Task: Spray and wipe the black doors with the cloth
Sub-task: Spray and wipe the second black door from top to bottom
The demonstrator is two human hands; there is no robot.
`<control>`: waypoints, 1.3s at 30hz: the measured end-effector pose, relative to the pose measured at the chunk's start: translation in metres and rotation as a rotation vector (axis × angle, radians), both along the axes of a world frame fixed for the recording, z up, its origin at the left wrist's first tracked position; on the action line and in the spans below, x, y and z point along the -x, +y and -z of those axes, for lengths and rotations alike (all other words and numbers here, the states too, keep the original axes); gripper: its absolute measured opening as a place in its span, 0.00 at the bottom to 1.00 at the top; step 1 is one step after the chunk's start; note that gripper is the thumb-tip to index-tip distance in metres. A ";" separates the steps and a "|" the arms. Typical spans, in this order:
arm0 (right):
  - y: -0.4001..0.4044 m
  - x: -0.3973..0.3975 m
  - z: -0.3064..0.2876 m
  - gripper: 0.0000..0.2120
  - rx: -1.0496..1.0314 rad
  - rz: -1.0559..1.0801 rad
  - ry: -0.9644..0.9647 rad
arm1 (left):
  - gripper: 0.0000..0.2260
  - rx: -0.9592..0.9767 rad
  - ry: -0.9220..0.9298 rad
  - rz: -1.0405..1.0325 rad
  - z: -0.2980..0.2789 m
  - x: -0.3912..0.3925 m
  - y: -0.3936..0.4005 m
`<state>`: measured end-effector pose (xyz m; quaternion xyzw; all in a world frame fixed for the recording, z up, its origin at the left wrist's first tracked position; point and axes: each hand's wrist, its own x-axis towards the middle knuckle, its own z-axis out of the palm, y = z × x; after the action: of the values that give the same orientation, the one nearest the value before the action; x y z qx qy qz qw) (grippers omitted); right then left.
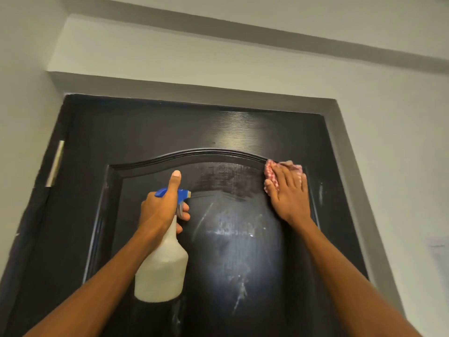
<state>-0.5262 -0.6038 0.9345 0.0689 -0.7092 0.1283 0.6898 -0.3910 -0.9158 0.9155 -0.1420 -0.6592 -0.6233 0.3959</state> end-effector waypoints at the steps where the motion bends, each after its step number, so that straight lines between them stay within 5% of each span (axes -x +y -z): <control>1: 0.016 0.001 0.010 0.28 0.063 -0.008 -0.006 | 0.32 0.002 -0.002 0.011 0.001 0.001 0.008; 8: 0.085 0.001 0.013 0.35 0.152 0.089 -0.204 | 0.31 0.037 -0.022 0.081 -0.004 0.008 0.075; 14: 0.097 0.001 -0.038 0.27 -0.023 0.057 -0.219 | 0.34 0.028 -0.018 0.085 -0.015 0.016 0.133; 23: 0.134 0.016 0.110 0.30 -0.255 0.048 -0.144 | 0.32 0.029 -0.075 0.125 0.010 0.020 0.209; 33: 0.134 0.008 -0.056 0.35 0.072 -0.061 -0.284 | 0.29 0.030 -0.038 0.091 0.002 0.014 0.236; 39: 0.133 0.017 0.016 0.35 0.180 -0.079 -0.200 | 0.28 0.013 -0.088 0.099 0.024 0.020 0.228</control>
<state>-0.5430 -0.4709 0.9189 0.0215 -0.7567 0.2245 0.6136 -0.4109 -0.6882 0.8913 -0.1494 -0.6722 -0.6433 0.3345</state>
